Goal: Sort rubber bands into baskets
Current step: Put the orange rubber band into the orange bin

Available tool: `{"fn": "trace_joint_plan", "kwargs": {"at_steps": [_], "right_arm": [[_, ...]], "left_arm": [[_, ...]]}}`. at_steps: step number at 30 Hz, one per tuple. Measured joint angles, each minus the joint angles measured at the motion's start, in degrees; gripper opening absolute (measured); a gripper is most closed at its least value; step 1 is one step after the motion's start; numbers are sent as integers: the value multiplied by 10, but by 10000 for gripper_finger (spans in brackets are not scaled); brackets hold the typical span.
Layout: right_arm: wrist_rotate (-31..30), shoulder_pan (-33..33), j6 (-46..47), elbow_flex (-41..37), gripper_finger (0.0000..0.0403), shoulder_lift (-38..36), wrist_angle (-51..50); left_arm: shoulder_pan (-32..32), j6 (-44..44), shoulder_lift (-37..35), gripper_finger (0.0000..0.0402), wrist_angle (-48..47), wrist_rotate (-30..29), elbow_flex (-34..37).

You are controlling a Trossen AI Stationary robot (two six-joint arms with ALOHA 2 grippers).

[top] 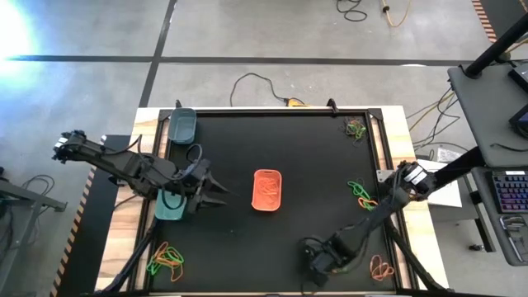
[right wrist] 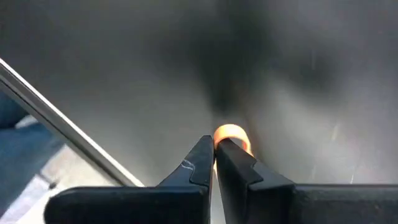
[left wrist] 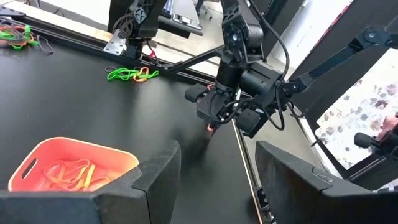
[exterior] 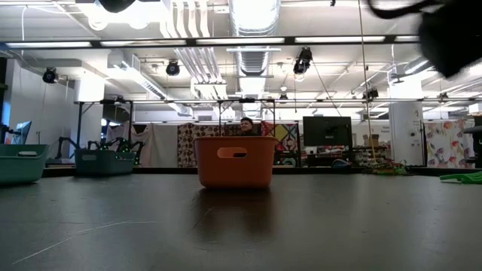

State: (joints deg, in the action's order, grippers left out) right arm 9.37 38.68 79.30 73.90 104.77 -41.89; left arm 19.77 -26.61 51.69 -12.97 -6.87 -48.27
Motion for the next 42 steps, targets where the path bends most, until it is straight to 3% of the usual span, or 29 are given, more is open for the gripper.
{"fn": "trace_joint_plan", "kwargs": {"at_steps": [7, 15, 19, 23, 25, 30, 34, 39, 42], "right_arm": [[-84, -61, -99, 50, 9, 0, -14], [-102, -77, -114, 96, 9, -4, -93], [-149, -73, -114, 142, 9, -13, -110], [-190, -73, -114, 177, 9, -17, -213], [-195, -75, -112, 182, 9, -17, -247], [-182, -75, -161, 184, 9, -21, -218], [-179, -80, -142, 183, 9, -24, -284], [-169, -80, -176, 187, 9, -26, -251], [-168, -81, -163, 187, 9, -28, -305]], "left_arm": [[0, -4, -31, 192, -51, 1, 0], [0, 8, -69, 192, -79, 1, 0], [0, 20, -82, 192, -81, 0, 0], [0, 30, -85, 192, -82, -1, 0], [0, 32, -84, 192, -82, -1, 0], [0, 32, -82, 192, -82, -1, 0], [0, 30, -82, 192, -83, -1, 0], [0, 22, -80, 192, -84, -1, 0], [0, 19, -78, 192, -85, -2, 0]]}}
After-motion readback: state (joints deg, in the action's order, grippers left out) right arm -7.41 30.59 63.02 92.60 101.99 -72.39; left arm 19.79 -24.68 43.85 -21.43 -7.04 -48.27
